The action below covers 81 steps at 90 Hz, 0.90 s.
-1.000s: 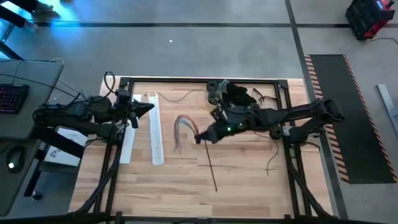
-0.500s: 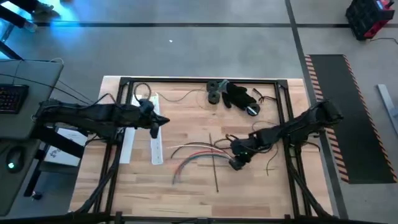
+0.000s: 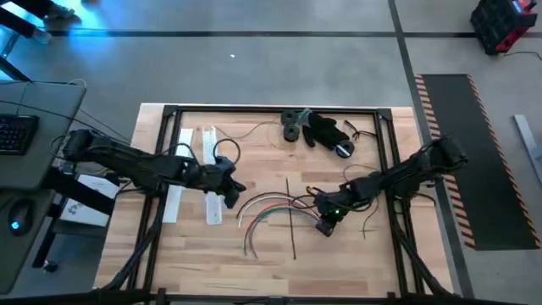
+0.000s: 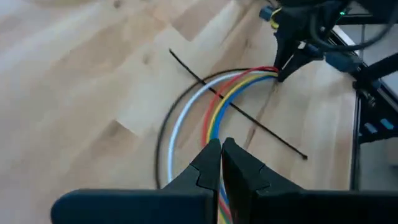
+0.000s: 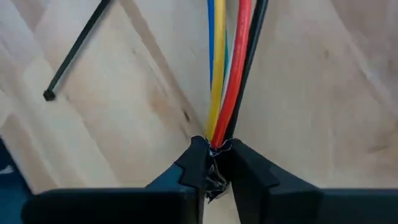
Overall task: Ziptie cables
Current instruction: Wrap the cables together using a black zip tie
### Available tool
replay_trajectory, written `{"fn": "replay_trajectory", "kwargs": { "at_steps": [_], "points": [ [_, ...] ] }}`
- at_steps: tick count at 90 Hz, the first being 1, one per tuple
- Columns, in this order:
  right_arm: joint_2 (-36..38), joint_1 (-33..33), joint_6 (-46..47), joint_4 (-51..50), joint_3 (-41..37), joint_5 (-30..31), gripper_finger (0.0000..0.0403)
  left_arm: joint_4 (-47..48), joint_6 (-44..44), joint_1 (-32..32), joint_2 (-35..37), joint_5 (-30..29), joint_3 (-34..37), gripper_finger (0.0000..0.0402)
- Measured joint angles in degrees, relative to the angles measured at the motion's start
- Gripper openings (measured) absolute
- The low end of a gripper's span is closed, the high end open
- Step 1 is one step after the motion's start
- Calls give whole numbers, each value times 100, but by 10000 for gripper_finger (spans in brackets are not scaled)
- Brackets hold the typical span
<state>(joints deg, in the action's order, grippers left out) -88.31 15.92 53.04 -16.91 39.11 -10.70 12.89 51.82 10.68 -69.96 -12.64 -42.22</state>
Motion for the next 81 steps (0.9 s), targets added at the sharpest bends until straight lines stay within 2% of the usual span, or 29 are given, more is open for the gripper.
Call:
{"fn": "replay_trajectory", "kwargs": {
  "at_steps": [18, 33, 45, 55, 68, 81],
  "points": [
    [193, -181, -385, -321, 262, -32, 138, -9, 1175, -9, -436, -186, 2, 0],
    [783, -176, -679, -787, 648, 672, 184, -549, 1064, -85, -784, -202, 2, 0],
    [1169, -122, -834, -878, 739, 1344, 191, -1672, 492, -333, -1305, 94, -4, 0],
    [1246, -116, -832, -933, 739, 1549, 192, -2307, 253, -682, -1884, 445, -4, 14],
    [1217, -114, -807, -1047, 737, 1561, 192, -3125, 55, -1071, -2617, 1031, 0, 61],
    [1217, -75, -809, -1068, 735, 1554, 192, -4012, -95, -1267, -3171, 1303, 2, 117]
  ]
}}
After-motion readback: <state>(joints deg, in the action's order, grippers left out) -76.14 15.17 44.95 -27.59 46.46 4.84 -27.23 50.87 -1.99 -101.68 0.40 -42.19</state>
